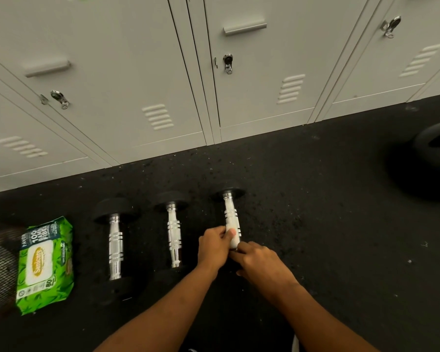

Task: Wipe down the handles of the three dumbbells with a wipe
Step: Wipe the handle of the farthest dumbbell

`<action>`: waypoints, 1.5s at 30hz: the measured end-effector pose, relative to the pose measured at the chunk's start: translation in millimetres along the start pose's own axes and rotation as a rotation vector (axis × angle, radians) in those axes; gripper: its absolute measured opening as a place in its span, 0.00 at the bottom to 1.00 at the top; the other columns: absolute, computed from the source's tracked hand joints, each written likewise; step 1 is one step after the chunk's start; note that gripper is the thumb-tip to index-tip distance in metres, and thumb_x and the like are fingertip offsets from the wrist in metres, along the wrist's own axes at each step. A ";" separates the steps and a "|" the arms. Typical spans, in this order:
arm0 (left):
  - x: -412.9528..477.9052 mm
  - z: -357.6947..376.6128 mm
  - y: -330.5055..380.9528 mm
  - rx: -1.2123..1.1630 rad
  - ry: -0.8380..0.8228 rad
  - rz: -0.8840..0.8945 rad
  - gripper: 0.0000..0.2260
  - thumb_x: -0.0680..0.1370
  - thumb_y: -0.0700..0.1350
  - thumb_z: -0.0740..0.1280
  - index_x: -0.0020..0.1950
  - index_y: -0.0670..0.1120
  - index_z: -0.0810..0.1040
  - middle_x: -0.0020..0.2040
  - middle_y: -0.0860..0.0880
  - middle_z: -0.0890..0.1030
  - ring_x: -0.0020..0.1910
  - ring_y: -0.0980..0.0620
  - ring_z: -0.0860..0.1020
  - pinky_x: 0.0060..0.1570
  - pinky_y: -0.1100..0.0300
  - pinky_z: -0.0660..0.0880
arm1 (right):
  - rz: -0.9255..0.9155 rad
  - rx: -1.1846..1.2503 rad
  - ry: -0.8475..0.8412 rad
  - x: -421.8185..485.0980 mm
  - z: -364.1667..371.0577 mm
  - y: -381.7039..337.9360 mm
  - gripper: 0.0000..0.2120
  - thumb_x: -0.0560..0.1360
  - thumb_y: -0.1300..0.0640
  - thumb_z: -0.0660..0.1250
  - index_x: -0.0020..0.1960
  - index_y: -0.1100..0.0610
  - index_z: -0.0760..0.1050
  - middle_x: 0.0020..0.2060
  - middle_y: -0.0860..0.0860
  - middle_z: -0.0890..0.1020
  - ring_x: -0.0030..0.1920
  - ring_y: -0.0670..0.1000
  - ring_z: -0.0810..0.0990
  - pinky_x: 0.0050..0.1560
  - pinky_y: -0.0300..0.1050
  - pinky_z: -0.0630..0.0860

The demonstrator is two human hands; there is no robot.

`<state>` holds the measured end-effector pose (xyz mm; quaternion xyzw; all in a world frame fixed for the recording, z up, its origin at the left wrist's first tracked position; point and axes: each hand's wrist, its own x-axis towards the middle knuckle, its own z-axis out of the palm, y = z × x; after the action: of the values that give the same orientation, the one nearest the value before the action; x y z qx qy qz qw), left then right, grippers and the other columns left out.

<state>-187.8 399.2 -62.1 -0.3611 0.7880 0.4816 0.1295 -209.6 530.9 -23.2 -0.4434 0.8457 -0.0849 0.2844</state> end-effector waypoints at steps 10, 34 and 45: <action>38.4 -3.4 36.4 -0.187 0.166 -0.065 0.12 0.80 0.46 0.66 0.61 0.44 0.81 0.51 0.47 0.84 0.47 0.55 0.77 0.47 0.62 0.71 | 0.001 -0.014 -0.023 2.7 -1.8 -1.5 0.26 0.79 0.56 0.64 0.75 0.53 0.60 0.70 0.55 0.66 0.64 0.55 0.69 0.59 0.50 0.73; 8.8 -9.5 26.9 0.003 0.210 0.204 0.12 0.75 0.57 0.70 0.48 0.51 0.73 0.45 0.52 0.78 0.43 0.58 0.78 0.39 0.64 0.74 | 0.003 -0.012 -0.053 6.6 0.7 -1.3 0.26 0.79 0.56 0.64 0.75 0.52 0.61 0.69 0.55 0.67 0.63 0.55 0.69 0.57 0.49 0.74; 24.8 -18.8 14.4 1.094 0.087 0.972 0.16 0.76 0.45 0.69 0.64 0.48 0.76 0.65 0.47 0.75 0.63 0.49 0.72 0.59 0.54 0.72 | 0.005 0.002 -0.045 6.3 -0.1 -1.7 0.26 0.78 0.57 0.65 0.75 0.52 0.62 0.70 0.54 0.66 0.64 0.55 0.68 0.60 0.51 0.73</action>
<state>-212.5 376.0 -56.8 0.1266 0.9914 0.0077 0.0317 -211.2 524.8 -25.0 -0.4431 0.8400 -0.0750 0.3040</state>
